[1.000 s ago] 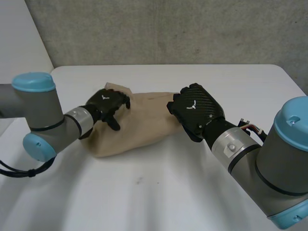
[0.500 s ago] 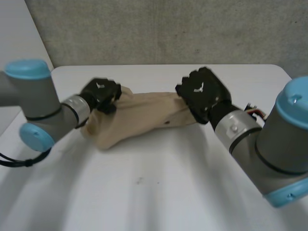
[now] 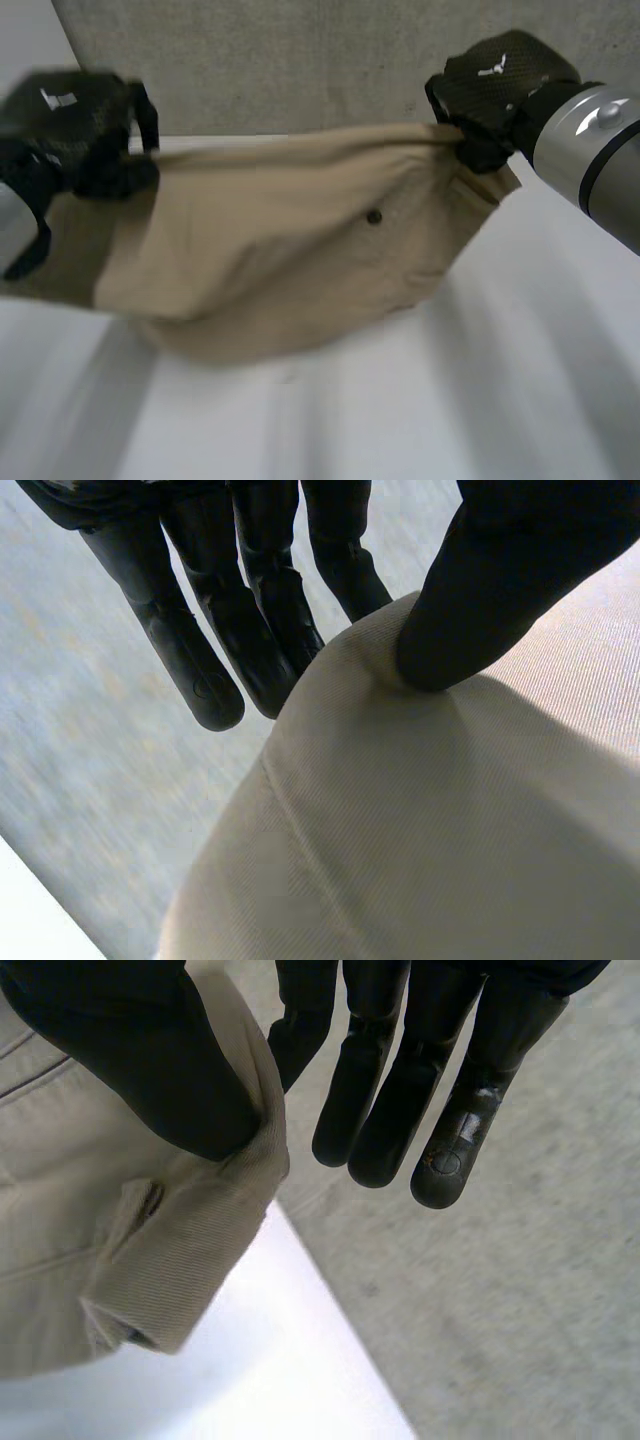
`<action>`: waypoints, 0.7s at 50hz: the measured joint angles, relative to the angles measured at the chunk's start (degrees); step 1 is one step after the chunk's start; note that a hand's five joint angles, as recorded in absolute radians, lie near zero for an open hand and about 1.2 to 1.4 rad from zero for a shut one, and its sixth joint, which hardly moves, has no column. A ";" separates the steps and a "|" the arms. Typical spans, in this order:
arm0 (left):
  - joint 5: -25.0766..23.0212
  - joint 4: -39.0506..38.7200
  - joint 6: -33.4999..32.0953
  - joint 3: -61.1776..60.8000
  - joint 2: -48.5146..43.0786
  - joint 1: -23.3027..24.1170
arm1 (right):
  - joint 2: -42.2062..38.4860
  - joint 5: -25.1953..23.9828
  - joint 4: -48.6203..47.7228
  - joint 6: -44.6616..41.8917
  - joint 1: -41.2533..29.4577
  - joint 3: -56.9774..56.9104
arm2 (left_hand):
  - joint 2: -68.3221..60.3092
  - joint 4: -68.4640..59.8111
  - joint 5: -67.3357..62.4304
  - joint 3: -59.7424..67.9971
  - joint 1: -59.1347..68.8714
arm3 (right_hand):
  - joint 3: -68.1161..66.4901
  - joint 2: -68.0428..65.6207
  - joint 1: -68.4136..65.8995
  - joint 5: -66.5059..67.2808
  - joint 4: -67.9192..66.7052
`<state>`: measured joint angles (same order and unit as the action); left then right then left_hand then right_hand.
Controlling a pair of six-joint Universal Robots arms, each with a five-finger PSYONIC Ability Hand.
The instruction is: Fold the shorts.
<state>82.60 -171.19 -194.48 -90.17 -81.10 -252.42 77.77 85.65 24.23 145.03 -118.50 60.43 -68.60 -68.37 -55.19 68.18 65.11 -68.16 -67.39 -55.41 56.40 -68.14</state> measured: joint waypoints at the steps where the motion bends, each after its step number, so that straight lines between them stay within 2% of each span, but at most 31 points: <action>1: 0.00 0.00 0.00 0.00 0.00 0.00 | 0.00 0.00 0.00 0.00 0.00 0.00 | 0.00 0.00 0.00 0.00 0.00 | 0.00 0.00 0.00 0.00 0.00; 5: -0.02 2.70 -0.06 -1.19 -8.29 0.33 | -4.54 -1.40 2.28 -0.10 0.05 0.62 | -0.05 -0.01 0.00 0.07 0.00 | 0.00 0.00 0.00 0.00 0.00; 9: 0.28 2.83 -0.18 2.65 -17.71 0.34 | -9.25 -1.98 1.88 -0.46 -0.16 0.47 | -0.08 -0.02 0.00 0.10 0.00 | 0.00 0.00 0.00 0.00 0.00; 11: 0.35 2.83 -0.19 3.35 -18.75 0.34 | -10.26 -1.97 1.51 -0.57 -0.23 0.24 | -0.08 -0.02 0.00 0.10 0.00 | 0.00 0.00 0.00 0.00 0.00; 13: 1.39 2.43 -0.28 12.75 -27.93 0.36 | -15.30 -0.94 -2.32 -1.28 -0.69 -2.13 | -0.12 -0.08 0.00 0.11 0.00 | 0.00 0.00 0.00 0.00 0.00; 17: 3.16 0.91 -0.27 23.39 -33.82 0.64 | -18.17 1.43 -8.74 -1.76 -1.06 -5.40 | -0.12 -0.20 0.00 0.11 0.00 | 0.00 0.00 0.00 0.00 0.00; 18: 4.05 -1.25 -0.24 28.53 -35.72 0.87 | -18.64 2.14 -10.84 -1.85 -1.12 -6.24 | -0.12 -0.20 0.00 0.11 0.00 | 0.00 0.00 0.00 0.00 0.00; 19: 4.57 -3.09 -0.19 31.38 -36.50 1.03 | -19.38 4.17 -17.97 -2.02 -1.24 -8.51 | -0.12 -0.21 0.00 0.11 0.00 | 0.00 0.00 0.00 0.00 0.00; 22: 6.54 -12.14 -0.05 37.32 -36.98 1.66 | -18.73 6.75 -31.27 -2.10 -1.33 -10.76 | -0.13 -0.21 0.00 0.11 0.00 | 0.00 -0.07 0.00 0.00 0.00; 25: 9.27 -23.07 0.01 37.89 -34.62 2.66 | -16.34 8.17 -44.57 -2.00 -1.34 -11.20 | -0.12 -0.21 0.00 0.12 0.00 | 0.00 -0.30 0.00 0.00 -0.01; 27: 11.54 -31.13 0.02 35.25 -31.58 3.74 | -14.83 8.43 -50.06 -1.85 -1.36 -10.92 | -0.13 -0.22 0.00 0.12 0.00 | 0.00 -0.30 0.00 0.00 -0.01; 28: 11.54 -31.13 0.02 35.25 -31.58 3.74 | -14.83 8.43 -50.06 -1.85 -1.36 -10.92 | -0.13 -0.22 0.00 0.12 0.00 | 0.00 -0.30 0.00 0.00 -0.01; 29: 13.05 -36.50 0.02 31.98 -29.11 4.61 | -13.58 8.34 -53.41 -1.63 -1.36 -10.39 | -0.13 -0.22 0.00 0.12 0.00 | 0.00 -0.30 0.00 0.01 -0.01; 31: 14.32 -41.56 0.03 27.15 -26.47 5.52 | -12.73 7.77 -54.50 -1.34 -1.35 -9.60 | -0.13 -0.22 0.00 0.12 0.00 | 0.00 -0.30 0.00 0.01 -0.01; 35: 15.42 -46.53 0.09 17.52 -23.19 6.68 | -12.05 5.68 -51.74 -0.65 -1.36 -6.59 | -0.19 -0.22 0.00 0.12 0.00 | 0.00 -0.30 0.00 0.06 -0.01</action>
<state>98.02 -217.72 -194.39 -72.65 -104.29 -245.74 65.72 91.33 -27.51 144.38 -119.85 53.83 -68.79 -68.59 -55.19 68.30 65.11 -68.17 -67.69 -55.41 56.46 -68.14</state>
